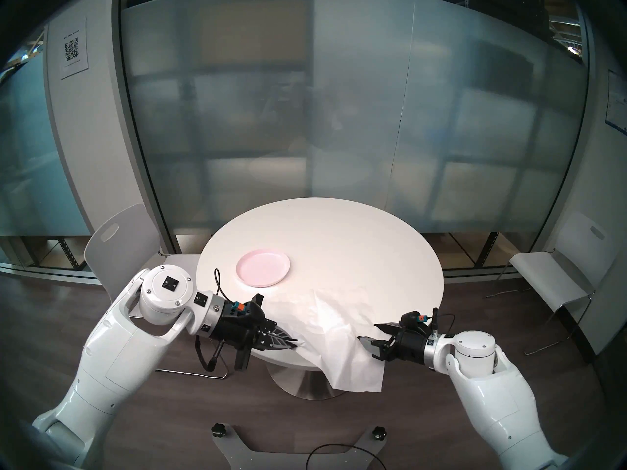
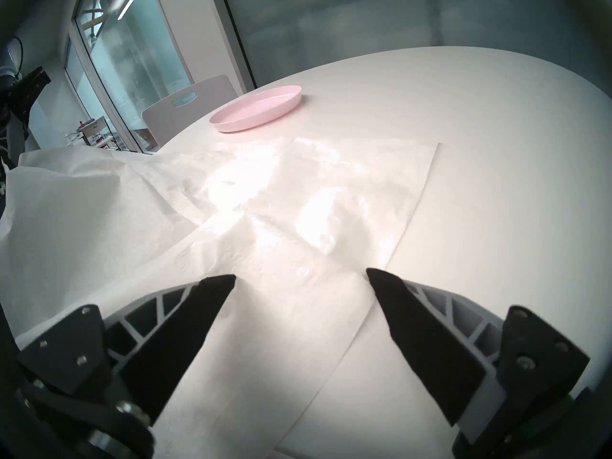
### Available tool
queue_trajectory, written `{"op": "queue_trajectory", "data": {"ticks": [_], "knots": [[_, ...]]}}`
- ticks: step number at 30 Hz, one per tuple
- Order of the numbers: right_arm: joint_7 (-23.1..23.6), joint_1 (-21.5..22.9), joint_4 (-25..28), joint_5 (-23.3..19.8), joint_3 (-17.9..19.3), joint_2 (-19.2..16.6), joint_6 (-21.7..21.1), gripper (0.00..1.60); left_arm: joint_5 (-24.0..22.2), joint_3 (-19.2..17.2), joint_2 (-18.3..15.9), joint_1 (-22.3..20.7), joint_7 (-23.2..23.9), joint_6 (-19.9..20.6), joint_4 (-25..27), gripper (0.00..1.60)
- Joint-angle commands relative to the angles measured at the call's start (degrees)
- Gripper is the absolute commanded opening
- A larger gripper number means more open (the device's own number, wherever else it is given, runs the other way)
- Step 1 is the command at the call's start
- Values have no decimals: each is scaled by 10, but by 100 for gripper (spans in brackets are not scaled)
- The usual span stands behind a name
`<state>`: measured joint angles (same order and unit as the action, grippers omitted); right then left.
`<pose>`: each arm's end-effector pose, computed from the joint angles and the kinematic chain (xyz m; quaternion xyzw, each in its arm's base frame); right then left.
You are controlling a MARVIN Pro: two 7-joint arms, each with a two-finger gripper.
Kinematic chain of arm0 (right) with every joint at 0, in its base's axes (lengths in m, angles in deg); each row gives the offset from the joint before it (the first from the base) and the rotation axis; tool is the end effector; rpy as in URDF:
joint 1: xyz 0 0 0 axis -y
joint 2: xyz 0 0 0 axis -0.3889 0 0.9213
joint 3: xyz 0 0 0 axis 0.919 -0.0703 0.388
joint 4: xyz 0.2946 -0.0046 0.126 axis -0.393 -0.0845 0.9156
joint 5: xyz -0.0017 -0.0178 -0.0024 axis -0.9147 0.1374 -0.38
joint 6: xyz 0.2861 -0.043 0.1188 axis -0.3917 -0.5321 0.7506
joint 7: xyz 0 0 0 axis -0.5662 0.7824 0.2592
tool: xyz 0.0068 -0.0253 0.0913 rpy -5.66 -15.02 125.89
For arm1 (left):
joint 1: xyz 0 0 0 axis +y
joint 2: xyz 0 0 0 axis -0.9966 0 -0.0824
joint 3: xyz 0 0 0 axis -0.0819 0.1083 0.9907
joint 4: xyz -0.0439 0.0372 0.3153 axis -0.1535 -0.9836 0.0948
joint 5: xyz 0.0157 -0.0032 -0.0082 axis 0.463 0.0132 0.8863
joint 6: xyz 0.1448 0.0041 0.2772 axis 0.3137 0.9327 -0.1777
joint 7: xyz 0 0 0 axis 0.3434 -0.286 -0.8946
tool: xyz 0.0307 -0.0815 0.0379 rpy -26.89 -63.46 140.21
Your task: Fold the napkin in half twice and place it beside the plate
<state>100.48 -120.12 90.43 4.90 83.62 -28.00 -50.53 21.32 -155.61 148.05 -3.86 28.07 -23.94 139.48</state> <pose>0.3458 -0.1210 -0.3904 -0.8238 -0.2332 -0.4455 0.2617 0.3517 -0.0506 -0.2665 0.5784 -0.6731 0.3727 0.2712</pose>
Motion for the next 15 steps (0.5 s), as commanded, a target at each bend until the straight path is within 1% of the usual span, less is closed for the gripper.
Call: {"op": "queue_trajectory", "data": {"ticks": [1,6,7,9,15], "knots": [[-4,11,-5,7,-18,12,2,160,-4,5,20,-40,2,2,-4,0],[-8,21,-22,14,-31,21,12,160,4,29,29,-56,8,2,-10,0],[-8,21,-22,14,-31,21,12,160,4,29,29,-56,8,2,-10,0],[-10,26,-32,17,-37,26,19,160,10,47,32,-64,12,0,-19,0],[-16,37,-46,25,-49,35,25,160,14,63,42,-75,15,-1,-26,0]]}}
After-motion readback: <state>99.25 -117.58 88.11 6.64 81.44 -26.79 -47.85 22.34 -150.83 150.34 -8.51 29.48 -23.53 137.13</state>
